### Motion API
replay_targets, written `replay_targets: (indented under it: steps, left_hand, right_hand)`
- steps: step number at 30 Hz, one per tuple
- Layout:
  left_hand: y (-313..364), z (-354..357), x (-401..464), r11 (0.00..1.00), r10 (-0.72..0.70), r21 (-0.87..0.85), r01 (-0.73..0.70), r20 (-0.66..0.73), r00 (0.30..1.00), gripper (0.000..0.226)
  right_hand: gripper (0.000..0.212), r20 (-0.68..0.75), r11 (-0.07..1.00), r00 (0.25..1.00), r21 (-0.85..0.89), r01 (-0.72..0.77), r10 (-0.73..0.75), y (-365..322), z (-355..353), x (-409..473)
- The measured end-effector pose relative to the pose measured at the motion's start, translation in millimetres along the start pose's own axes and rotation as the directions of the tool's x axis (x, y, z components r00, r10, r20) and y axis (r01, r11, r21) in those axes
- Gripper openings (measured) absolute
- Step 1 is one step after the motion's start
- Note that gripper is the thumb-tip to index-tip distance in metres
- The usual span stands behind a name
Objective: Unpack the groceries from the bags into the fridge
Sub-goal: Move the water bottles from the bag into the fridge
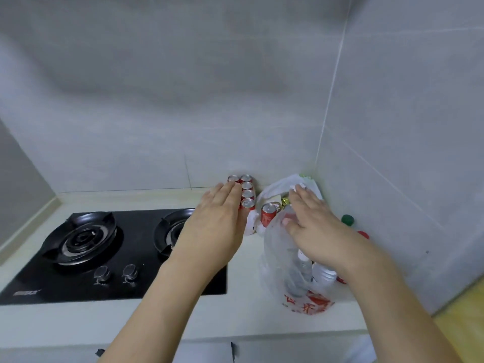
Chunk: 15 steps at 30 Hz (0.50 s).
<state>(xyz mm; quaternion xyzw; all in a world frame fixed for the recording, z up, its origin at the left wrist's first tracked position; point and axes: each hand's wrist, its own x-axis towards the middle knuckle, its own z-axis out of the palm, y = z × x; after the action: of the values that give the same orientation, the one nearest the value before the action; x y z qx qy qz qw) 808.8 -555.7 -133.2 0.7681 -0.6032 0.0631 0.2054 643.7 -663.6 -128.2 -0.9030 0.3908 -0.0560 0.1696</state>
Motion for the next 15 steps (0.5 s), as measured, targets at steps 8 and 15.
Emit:
replay_targets:
  steps: [8,15]
  left_hand:
    - [-25,61,79,0.997,0.043,-0.067,-0.038,0.085,0.995,0.056]
    - [-16,129,152,0.978,0.113,-0.199,-0.070,0.213,0.970,0.043]
  right_hand:
    - [0.063,0.042,0.991,0.990,-0.032,-0.133,0.134,61,10,87]
    - [0.061,0.083,0.946,0.945,-0.099,-0.309,0.318,129,8,132]
